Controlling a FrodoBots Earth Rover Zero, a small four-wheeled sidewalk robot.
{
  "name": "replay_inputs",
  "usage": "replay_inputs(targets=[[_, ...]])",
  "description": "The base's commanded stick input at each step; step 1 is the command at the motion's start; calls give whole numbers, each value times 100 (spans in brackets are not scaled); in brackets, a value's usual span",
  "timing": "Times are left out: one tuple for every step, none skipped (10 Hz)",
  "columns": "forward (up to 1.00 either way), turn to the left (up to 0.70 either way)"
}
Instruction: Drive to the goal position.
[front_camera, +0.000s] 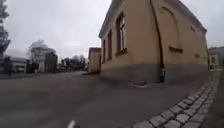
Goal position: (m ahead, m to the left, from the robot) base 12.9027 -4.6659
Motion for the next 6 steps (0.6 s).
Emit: replay_inputs(targets=[[70, 36], [70, 36], [70, 36], [70, 36], [70, 36], [70, 14]])
